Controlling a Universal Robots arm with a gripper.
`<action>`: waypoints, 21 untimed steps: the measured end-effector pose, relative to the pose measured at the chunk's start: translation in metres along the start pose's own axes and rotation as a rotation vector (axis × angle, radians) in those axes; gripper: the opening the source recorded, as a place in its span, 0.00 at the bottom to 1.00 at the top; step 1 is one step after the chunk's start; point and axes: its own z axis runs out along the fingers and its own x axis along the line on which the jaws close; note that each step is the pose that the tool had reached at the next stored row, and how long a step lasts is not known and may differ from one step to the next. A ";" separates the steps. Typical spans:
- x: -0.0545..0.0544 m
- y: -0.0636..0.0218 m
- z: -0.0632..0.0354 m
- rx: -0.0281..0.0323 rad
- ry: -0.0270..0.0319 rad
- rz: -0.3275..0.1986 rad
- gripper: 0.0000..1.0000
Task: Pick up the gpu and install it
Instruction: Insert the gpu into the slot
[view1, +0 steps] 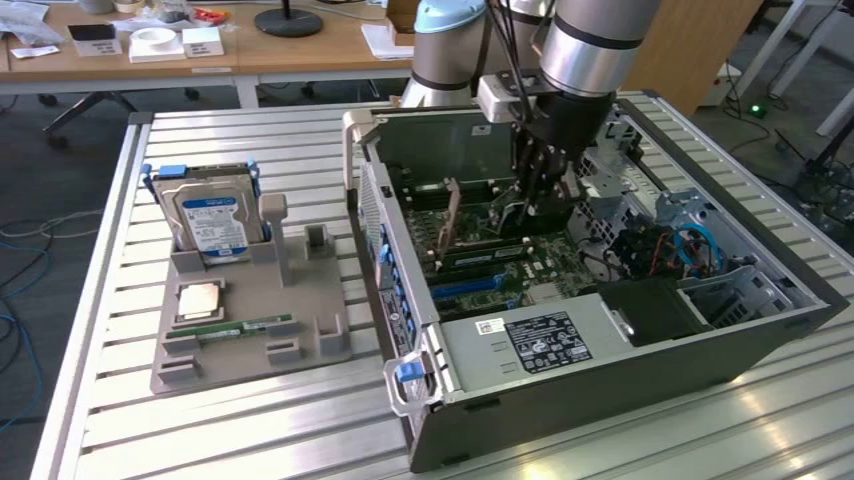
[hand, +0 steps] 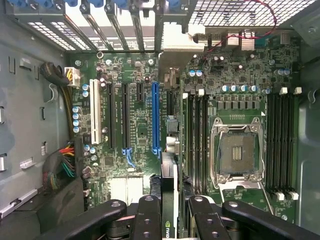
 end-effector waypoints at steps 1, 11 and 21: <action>0.000 0.0001 0.0003 0.0000 0.0000 0.000 0.26; 0.001 0.0015 0.0060 0.0001 0.0000 0.000 0.26; 0.001 0.0029 0.0122 0.0001 0.0004 0.000 0.26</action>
